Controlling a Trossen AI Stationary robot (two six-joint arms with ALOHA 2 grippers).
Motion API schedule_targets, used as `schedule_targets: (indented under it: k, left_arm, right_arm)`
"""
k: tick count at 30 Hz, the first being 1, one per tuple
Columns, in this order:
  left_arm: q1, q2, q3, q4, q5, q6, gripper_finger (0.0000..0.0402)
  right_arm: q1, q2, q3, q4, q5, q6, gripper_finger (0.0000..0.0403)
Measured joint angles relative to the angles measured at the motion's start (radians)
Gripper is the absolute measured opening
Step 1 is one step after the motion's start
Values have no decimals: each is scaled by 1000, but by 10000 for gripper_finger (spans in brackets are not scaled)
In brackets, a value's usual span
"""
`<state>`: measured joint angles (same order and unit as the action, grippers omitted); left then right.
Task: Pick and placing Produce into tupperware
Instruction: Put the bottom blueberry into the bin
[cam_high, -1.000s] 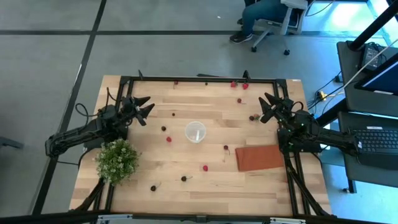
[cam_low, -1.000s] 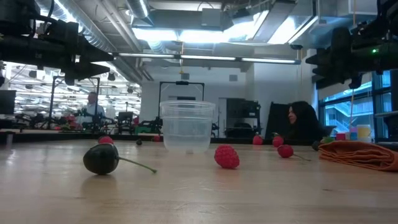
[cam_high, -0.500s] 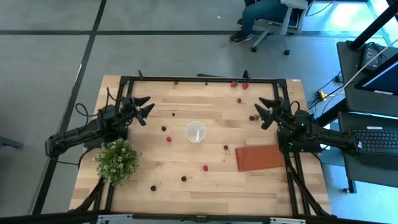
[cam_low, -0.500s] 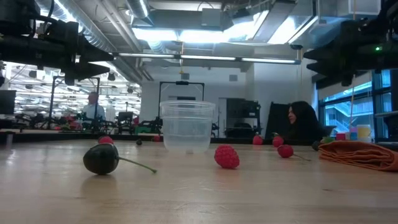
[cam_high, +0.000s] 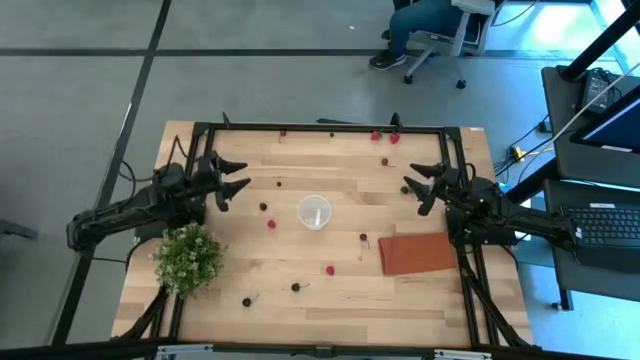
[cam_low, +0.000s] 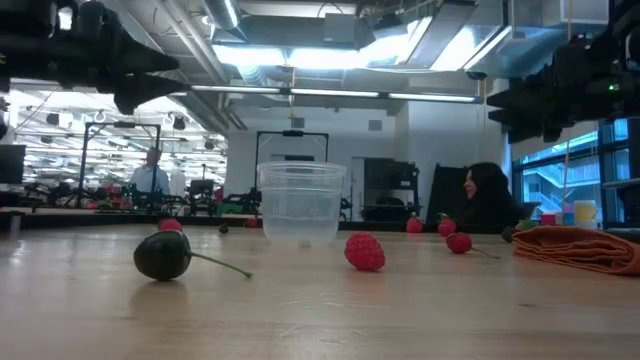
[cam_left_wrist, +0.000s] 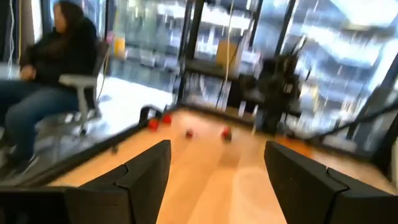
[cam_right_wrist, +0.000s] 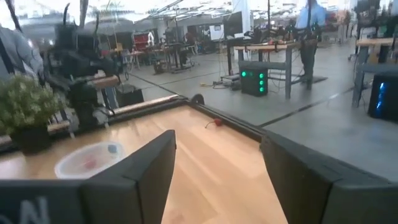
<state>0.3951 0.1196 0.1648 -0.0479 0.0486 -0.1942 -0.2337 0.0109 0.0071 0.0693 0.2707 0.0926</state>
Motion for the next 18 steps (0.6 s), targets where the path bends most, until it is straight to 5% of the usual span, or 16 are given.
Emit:
schedule_targets:
  k: [9, 18]
  left_arm:
    - [-12, 472, 333, -372, -95, -35, 253]
    - [37, 853, 483, -369, -31, -69, 253]
  right_arm:
    - [0, 0, 0, 45, 1, -23, 240]
    - [0, 0, 0, 41, 1, -19, 240]
